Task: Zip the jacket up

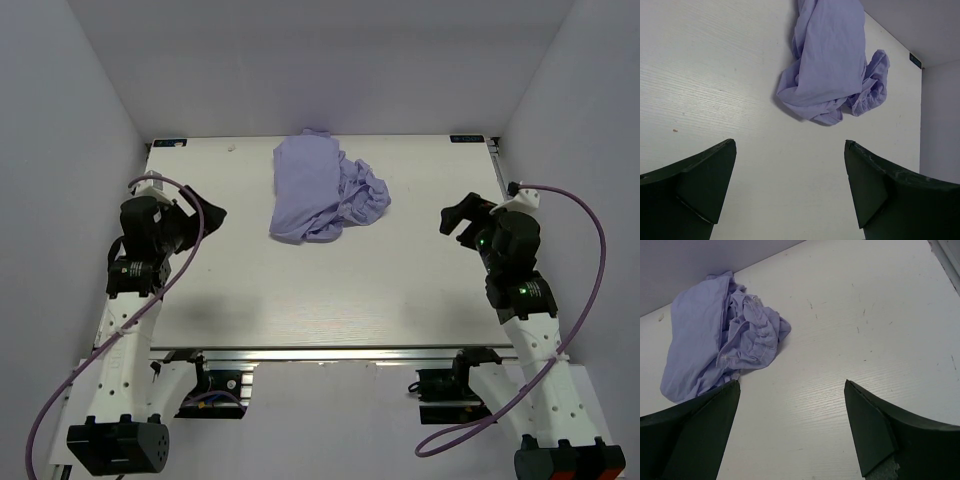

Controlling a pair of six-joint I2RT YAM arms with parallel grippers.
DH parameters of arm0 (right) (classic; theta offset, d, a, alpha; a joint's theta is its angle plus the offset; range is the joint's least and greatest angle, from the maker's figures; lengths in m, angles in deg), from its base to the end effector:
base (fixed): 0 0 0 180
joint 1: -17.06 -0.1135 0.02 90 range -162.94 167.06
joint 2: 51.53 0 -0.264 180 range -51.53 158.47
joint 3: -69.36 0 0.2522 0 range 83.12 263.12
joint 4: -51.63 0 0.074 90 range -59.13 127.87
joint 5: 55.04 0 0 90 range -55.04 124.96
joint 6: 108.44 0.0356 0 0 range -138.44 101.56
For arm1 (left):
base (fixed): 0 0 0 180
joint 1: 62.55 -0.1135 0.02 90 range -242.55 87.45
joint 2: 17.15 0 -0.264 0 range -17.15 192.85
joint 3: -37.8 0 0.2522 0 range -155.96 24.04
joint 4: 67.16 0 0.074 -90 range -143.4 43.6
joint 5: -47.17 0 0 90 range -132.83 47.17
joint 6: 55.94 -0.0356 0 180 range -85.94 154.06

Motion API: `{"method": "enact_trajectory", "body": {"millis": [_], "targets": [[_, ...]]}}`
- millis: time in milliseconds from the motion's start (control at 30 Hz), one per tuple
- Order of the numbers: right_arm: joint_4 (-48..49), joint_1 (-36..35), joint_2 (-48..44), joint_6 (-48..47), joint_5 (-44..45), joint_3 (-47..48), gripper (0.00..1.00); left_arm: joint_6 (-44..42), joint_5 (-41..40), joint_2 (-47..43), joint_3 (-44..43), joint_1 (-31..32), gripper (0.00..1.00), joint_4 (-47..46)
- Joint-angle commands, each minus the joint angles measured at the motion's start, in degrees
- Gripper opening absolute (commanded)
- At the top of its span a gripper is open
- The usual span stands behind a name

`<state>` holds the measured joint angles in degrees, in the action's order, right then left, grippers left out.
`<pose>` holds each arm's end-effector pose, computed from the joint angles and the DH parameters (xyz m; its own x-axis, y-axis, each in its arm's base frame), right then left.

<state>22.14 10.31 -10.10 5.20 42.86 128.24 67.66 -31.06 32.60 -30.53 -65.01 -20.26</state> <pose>0.1689 0.0151 0.3410 -0.1829 0.3783 -0.9074 0.0987 0.9254 0.3659 0.1844 0.0007 0.3437 -0.4708 -0.5625 -0.6797 -0.1479 0.8098 -0.5678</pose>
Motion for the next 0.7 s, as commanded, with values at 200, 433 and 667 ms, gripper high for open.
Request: {"method": "enact_trajectory", "body": {"millis": [200, 433, 667], "targets": [[-2.2, 0.24, -0.57, 3.34, 5.54, 0.31, 0.89, 0.14, 11.23, 3.76, 5.6, 0.26, 0.98, -4.4], [0.34, 0.33, 3.47, 2.82, -1.74, 0.76, 0.9, 1.11, -0.74, 15.79, 5.62, 14.3, 0.98, -8.62], [7.37, -2.03, 17.59, 1.59, -13.26, 3.3, 0.89, -1.61, -1.48, 34.24, -2.2, 18.8, 0.98, -12.84]]}}
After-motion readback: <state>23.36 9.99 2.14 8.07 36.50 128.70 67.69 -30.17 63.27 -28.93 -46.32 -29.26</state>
